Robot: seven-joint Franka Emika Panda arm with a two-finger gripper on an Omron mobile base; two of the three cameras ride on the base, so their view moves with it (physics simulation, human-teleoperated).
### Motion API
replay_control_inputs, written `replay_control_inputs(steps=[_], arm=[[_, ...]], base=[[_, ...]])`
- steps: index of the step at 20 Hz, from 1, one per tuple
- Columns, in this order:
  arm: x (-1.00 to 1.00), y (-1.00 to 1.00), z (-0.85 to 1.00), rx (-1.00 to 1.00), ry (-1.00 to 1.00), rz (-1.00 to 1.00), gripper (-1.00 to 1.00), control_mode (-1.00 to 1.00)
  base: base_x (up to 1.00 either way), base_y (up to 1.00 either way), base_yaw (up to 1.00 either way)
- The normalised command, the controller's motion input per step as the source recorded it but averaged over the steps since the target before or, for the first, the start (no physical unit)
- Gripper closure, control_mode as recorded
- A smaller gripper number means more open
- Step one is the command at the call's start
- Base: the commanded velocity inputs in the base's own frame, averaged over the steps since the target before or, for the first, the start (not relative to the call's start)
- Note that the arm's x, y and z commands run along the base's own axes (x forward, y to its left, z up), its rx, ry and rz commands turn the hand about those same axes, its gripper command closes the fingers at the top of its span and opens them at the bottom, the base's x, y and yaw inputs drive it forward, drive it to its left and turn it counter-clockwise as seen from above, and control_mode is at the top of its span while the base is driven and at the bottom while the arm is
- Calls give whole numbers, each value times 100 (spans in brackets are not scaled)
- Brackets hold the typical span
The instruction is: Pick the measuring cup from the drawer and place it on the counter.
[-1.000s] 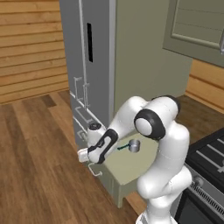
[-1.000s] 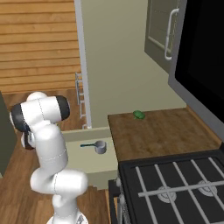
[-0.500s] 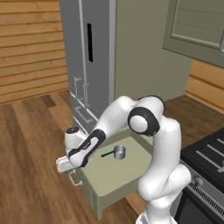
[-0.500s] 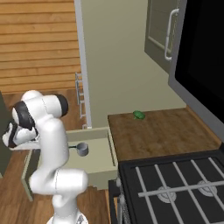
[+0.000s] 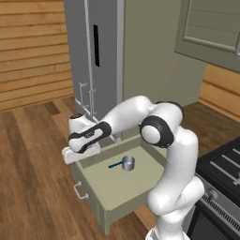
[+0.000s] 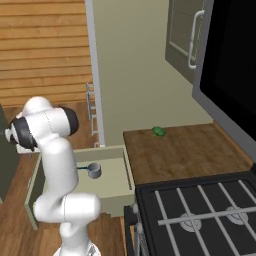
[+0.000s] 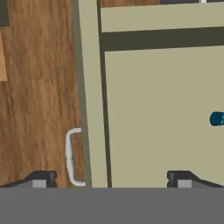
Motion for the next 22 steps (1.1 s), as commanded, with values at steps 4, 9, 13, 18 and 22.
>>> replay_control_inputs(steps=[4,9,13,18,22], arm=[[84,-98,29,0,26,-3,-100,-100],[10,-56,-21,-2,17,-11,-100,-100],[0,-4,-7,-8,8,-20,-100,-100],[-2,-27,-19,-4,-3,-16,-100,-100],[-25,-37,-23,-1,-16,-13,-100,-100]], base=[[0,0,0],[0,0,0],[0,0,0],[0,0,0],[0,0,0]])
